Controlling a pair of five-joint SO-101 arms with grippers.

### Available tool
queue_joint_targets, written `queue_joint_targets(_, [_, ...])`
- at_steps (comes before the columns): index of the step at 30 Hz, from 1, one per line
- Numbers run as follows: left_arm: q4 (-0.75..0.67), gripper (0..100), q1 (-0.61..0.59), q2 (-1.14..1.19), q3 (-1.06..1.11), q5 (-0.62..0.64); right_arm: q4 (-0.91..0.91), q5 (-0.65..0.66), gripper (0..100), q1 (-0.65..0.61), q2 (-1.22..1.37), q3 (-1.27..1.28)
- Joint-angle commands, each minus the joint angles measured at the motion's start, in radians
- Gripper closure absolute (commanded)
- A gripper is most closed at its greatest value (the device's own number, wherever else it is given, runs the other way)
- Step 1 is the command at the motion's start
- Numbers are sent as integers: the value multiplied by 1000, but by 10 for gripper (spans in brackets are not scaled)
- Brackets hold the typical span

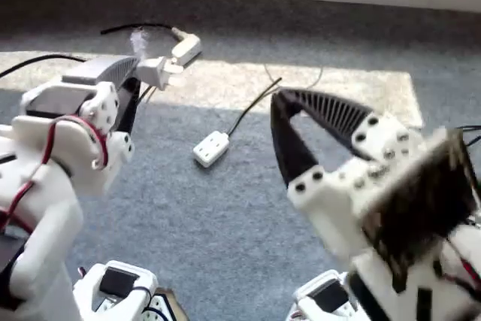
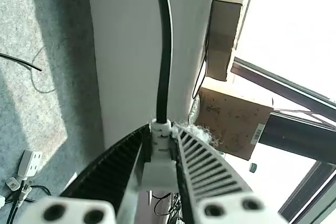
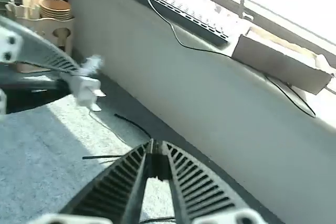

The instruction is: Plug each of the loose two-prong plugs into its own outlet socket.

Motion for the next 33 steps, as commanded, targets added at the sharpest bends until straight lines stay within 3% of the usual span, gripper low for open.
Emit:
queue_joint_targets(1, [-152,993,-12,-12,145,26,35,77,991,-139,-133,71])
queue_joint_targets(4, [-213,993,-7,-13,196,26,4,92,991,-234,-205,120])
queue_joint_targets(11, [-226,993,182,-30,209,18,-15,98,991,-371,-206,219])
queue_joint_targets(22, [-227,993,305,-243,278,14,-87,146,991,-383,-209,389])
queue_joint_targets(24, [-235,993,328,-285,328,-38,-117,144,991,-383,-211,435])
queue_joint_targets(28, [-347,993,407,-358,452,-127,-150,143,991,-383,-213,484])
queue_joint_targets(33, [-470,993,447,-473,616,-135,-151,146,991,-383,-211,489])
